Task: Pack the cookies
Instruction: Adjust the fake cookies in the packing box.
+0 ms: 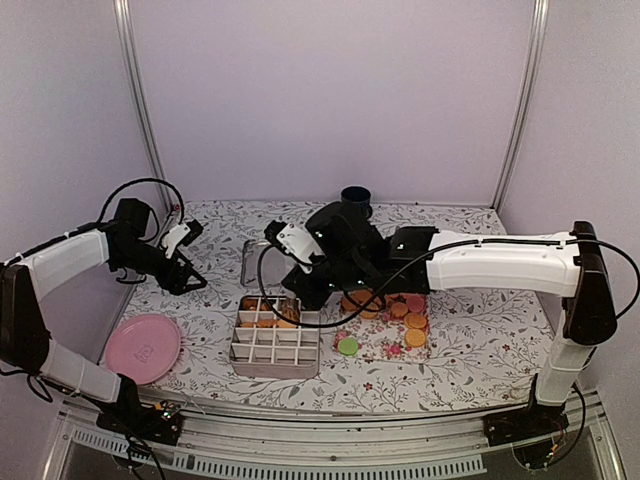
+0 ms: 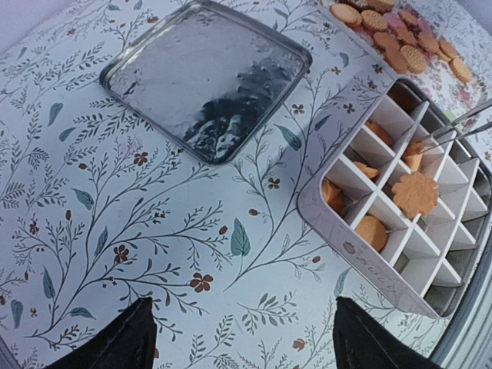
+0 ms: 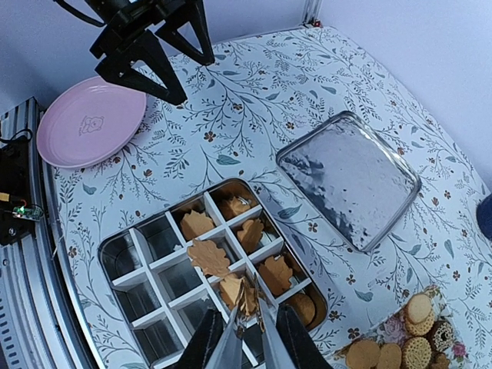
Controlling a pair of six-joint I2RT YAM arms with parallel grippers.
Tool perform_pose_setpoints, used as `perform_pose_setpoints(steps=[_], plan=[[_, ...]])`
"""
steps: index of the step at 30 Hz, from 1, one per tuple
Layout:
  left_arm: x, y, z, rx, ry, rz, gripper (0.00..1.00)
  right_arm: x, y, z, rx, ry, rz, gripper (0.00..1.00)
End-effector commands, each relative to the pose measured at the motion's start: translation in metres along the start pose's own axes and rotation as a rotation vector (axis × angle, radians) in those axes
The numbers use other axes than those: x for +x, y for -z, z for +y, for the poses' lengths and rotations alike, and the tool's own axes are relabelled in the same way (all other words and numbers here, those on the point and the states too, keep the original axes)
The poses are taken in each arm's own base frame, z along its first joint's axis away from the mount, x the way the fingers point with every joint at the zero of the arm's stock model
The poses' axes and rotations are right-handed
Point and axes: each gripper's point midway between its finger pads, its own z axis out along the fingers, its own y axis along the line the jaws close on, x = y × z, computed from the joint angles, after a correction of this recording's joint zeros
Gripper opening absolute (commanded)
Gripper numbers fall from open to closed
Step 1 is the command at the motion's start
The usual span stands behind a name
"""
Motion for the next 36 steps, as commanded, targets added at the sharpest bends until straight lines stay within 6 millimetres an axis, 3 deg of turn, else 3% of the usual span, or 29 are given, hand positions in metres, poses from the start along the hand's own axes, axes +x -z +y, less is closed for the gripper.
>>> perform_pose_setpoints(steps=[1,5,9,20,24,28,36], plan=[[-0.005,0.005,0.0,-0.003,-0.013,-0.022,0.8,-0.038,0.027,0.005,-0.005,-0.018,-0.088,0.08],[-0.006,0.005,0.0,-0.001,-0.01,-0.023,0.8,-0.058,0.043,0.001,0.005,-0.021,-0.145,0.14],[-0.006,0.005,0.0,0.0,-0.011,-0.026,0.8,-0.066,0.048,0.011,-0.047,-0.006,-0.174,0.22],[-0.004,0.006,-0.001,-0.005,-0.017,-0.021,0.8,-0.068,0.02,0.053,-0.146,0.119,-0.162,0.26],[-0.003,0.006,-0.001,-0.01,-0.019,-0.02,0.8,-0.069,0.01,0.057,-0.157,0.169,-0.152,0.26],[-0.002,0.007,-0.001,-0.015,-0.023,-0.019,0.8,-0.055,-0.004,0.06,-0.163,0.209,-0.1,0.25],[-0.003,0.008,-0.001,-0.012,-0.021,-0.022,0.8,-0.042,-0.016,0.047,-0.091,0.233,-0.057,0.23]])
